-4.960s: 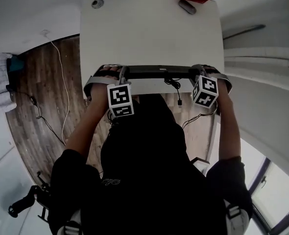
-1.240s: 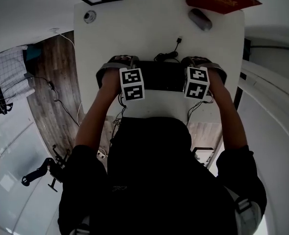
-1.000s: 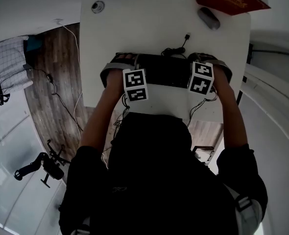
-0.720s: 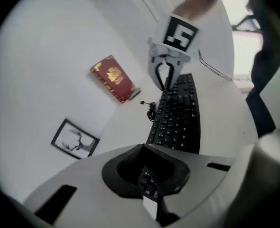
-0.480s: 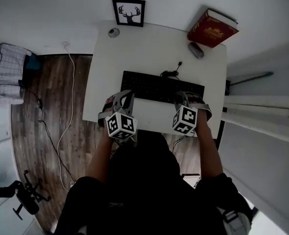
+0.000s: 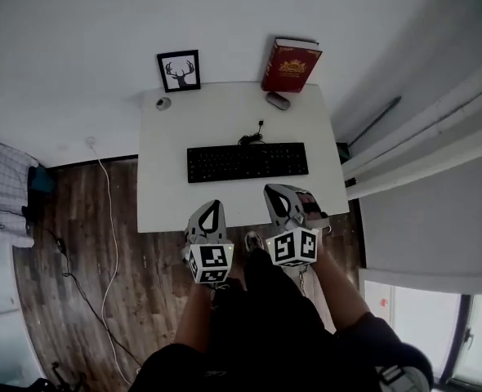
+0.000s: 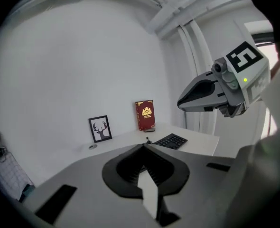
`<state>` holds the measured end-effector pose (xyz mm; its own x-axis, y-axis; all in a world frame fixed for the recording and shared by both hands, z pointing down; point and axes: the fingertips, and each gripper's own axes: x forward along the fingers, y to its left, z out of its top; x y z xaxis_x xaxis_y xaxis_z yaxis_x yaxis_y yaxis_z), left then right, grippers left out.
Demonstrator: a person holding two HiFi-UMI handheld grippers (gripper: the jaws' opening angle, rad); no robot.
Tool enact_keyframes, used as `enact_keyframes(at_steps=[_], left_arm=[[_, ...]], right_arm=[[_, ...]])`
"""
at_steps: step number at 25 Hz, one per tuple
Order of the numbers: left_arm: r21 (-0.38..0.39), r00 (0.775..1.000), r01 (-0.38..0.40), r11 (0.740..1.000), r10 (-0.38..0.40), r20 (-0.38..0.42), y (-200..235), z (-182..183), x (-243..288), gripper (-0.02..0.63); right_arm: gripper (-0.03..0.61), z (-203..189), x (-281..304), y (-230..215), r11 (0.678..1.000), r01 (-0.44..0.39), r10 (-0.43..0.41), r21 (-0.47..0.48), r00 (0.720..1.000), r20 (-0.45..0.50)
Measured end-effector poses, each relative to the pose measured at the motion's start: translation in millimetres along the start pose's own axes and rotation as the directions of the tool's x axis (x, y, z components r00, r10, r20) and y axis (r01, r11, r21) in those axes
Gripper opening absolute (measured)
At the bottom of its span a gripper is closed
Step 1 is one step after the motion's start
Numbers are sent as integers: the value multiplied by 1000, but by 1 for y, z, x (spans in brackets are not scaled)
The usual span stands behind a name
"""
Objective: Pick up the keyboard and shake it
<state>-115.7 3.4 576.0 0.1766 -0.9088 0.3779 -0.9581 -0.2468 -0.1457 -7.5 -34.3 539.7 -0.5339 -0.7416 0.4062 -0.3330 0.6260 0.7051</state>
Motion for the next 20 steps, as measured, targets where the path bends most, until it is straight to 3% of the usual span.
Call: enact_keyframes(at_steps=[3,5,7,9,10,11,14,17,20], left_arm=[[-80,997,6,997,1,80,-22,22,-9,0],[-112,991,10,994,6,135,-37,41,-13,1],[-119,983,-5,993,26,181,-51,61,-19,1],[-138,974,-29,990,59,218,-66,82,-23,1],[-147,970,-37,988,71,234,-77,91,-25,2],[-152,965,-41,987,78,249,-91,100,-27,2],[-148,958,-35,988,75,275,-136,119,-33,2],[-160,960,-16,987,60,275,-182,132,-39,2],[-160,953,-24,987,70,293,-224,139,-48,2]], right_arm=[[21,-4,-32,-35,989,130,-133,75,991,29],[21,-5,-53,-59,962,209,-222,175,974,56],[21,-7,-74,-80,903,230,-283,362,954,100],[21,-16,-95,-96,817,186,-315,546,937,152],[21,-24,-108,-101,786,166,-323,596,931,167],[21,-33,-122,-103,775,155,-328,613,928,180],[21,-61,-169,-105,781,152,-335,606,921,201],[21,-86,-208,-111,768,144,-340,625,917,207],[21,-98,-236,-115,793,140,-346,593,904,249]])
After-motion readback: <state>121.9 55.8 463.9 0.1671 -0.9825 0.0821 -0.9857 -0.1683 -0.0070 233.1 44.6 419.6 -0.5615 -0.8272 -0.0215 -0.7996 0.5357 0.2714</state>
